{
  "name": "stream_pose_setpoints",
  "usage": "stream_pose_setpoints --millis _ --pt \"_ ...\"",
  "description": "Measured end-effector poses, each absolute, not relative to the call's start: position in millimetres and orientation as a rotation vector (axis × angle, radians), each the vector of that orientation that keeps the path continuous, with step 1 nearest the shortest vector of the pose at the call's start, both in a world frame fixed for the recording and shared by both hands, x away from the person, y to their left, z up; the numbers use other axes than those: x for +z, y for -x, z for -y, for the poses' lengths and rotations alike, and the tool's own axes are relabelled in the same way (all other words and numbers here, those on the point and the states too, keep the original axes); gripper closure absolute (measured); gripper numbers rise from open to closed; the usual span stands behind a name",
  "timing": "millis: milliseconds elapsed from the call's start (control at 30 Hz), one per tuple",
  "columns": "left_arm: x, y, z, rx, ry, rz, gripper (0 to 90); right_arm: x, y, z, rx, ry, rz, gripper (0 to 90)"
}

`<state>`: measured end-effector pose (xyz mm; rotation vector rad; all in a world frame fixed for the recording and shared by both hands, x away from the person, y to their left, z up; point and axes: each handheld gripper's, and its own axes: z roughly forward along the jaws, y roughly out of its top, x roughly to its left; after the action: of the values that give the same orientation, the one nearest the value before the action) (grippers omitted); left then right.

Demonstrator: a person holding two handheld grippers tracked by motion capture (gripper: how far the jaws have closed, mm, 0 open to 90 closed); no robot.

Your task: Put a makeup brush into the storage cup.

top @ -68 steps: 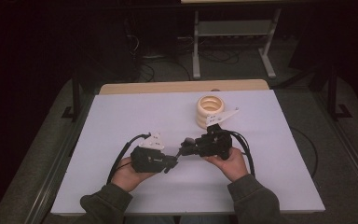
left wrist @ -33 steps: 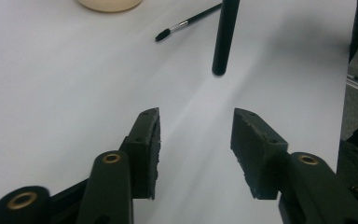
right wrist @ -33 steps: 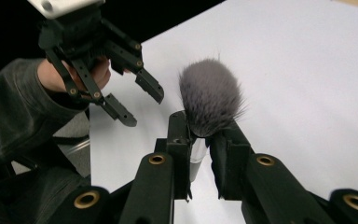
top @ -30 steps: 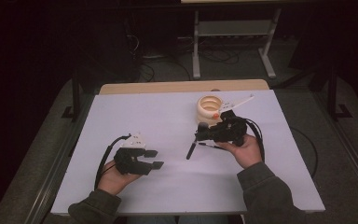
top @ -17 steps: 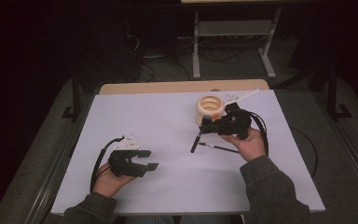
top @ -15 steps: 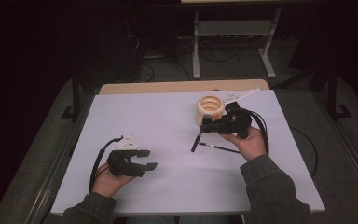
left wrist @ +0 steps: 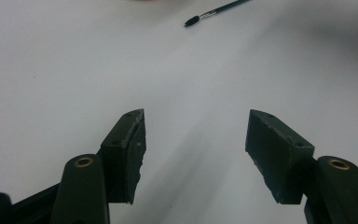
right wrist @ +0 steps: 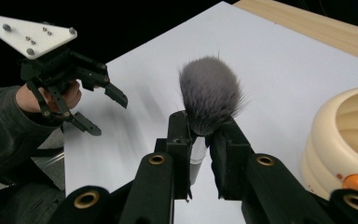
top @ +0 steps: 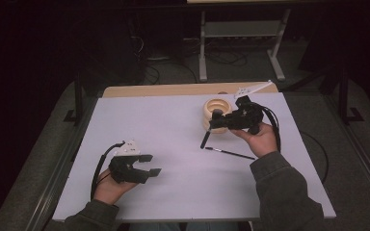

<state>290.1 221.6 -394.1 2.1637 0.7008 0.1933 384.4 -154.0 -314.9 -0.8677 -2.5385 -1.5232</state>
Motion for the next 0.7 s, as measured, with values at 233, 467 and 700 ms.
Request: stream_pose_setpoints --millis 233,467,700 --pt "-394 -291 -225 0.196 -2.158 -0.703 37.1 -307 -393 157 -1.518 0.903 2.553 77.4" --pt "-394 -291 -226 0.194 -2.15 -0.717 36.7 -297 -402 160 -1.522 0.93 2.571 77.4" --pt "-393 -291 -228 0.202 -2.145 -0.719 36.3 -289 -412 163 -1.523 0.966 2.586 77.4"
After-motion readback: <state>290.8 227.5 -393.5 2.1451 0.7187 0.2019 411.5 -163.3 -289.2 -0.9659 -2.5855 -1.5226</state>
